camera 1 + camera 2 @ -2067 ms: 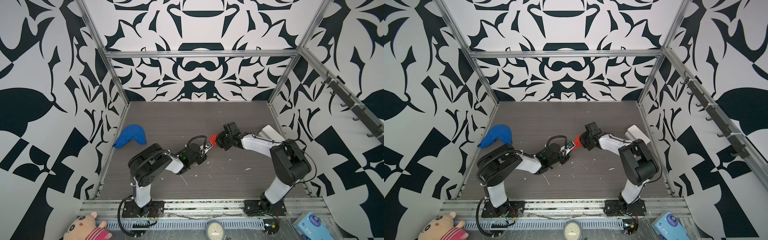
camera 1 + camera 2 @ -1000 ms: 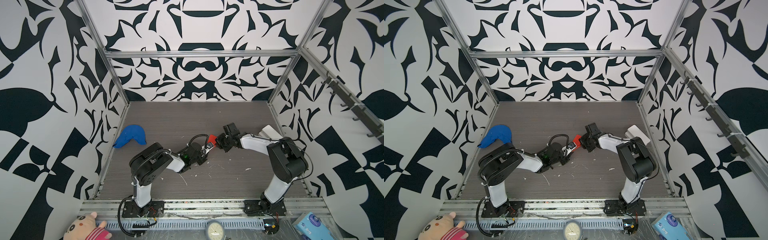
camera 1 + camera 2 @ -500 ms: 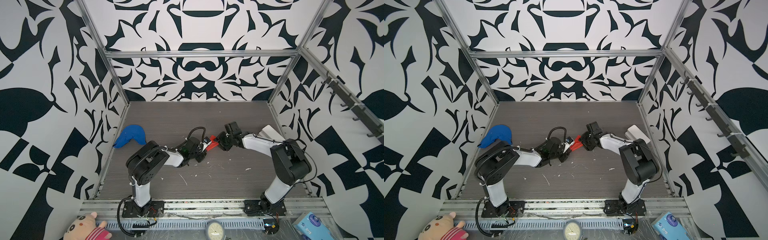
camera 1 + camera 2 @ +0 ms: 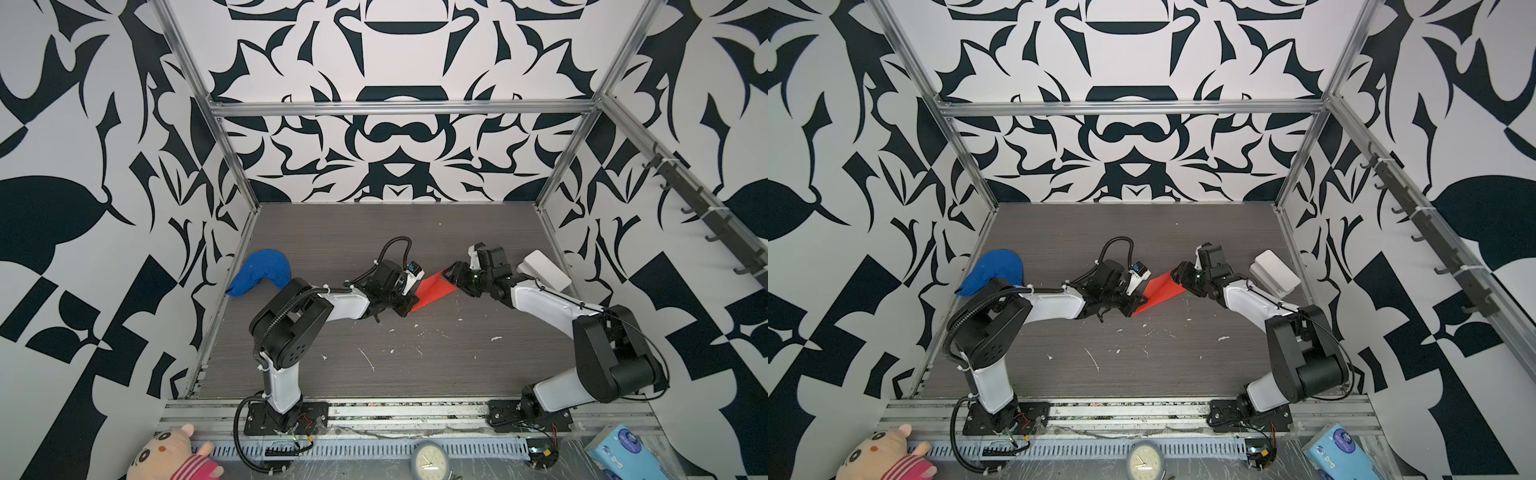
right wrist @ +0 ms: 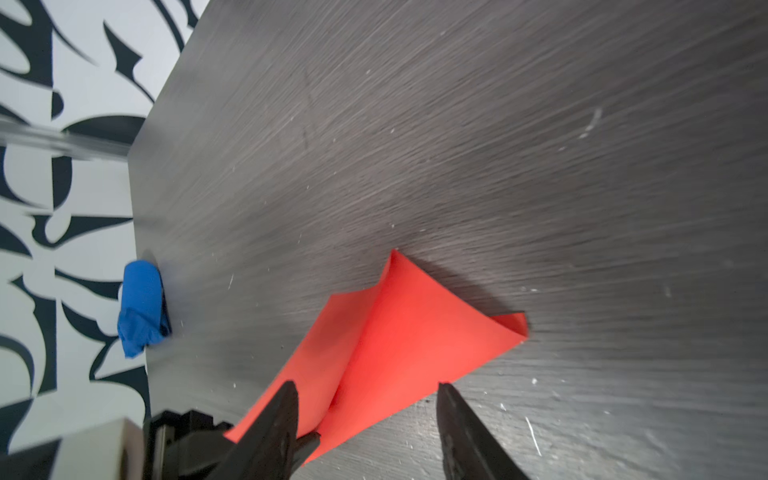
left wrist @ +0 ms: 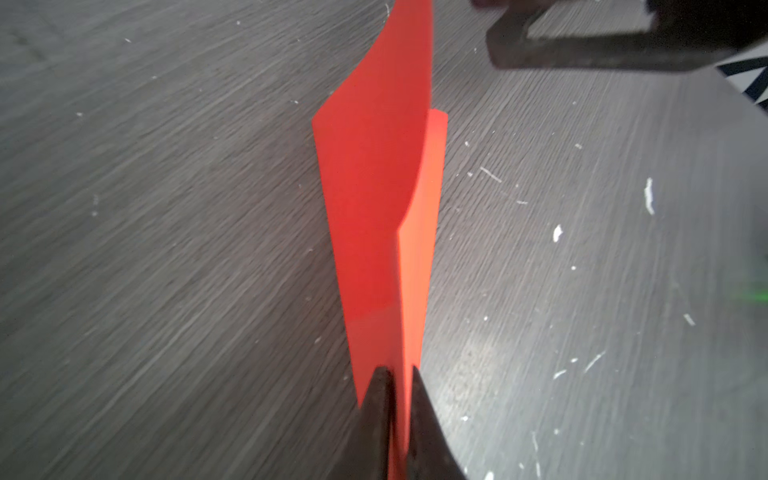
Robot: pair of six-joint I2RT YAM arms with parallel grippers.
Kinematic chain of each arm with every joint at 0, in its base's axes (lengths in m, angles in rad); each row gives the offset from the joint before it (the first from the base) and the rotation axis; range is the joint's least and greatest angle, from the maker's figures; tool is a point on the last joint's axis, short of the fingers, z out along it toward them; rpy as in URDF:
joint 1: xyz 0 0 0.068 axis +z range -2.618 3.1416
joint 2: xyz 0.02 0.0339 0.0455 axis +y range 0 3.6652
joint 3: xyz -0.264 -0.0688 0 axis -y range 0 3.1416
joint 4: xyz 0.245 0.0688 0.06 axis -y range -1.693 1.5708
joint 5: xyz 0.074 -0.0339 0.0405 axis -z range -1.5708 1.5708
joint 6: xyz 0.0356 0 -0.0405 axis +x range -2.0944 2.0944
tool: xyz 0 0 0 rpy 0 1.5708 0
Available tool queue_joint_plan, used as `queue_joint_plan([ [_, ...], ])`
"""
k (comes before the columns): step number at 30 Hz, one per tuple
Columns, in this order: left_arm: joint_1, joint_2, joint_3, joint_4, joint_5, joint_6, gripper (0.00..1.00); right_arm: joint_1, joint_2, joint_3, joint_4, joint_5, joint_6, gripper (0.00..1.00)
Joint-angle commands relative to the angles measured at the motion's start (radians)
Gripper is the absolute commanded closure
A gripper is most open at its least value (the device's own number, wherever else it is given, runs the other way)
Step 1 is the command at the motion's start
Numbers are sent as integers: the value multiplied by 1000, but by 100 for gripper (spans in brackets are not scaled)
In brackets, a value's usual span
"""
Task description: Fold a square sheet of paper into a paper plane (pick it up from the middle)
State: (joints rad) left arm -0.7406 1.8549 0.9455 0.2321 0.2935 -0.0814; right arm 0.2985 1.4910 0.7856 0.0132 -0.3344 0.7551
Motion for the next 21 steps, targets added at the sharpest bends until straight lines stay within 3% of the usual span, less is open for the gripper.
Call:
queue_joint_plan([
  [1, 15, 33, 39, -87, 78, -61, 89, 4, -20, -22, 66, -66, -120, 44],
  [7, 14, 51, 79, -157, 68, -40, 90, 4, -9, -68, 87, -95, -132, 48],
  [15, 1, 47, 80, -145, 39, -25, 89, 4, 134, -17, 88, -93, -114, 72],
  [21, -18, 59, 100, -157, 18, -9, 89, 4, 195, 2, 120, -84, -103, 75],
])
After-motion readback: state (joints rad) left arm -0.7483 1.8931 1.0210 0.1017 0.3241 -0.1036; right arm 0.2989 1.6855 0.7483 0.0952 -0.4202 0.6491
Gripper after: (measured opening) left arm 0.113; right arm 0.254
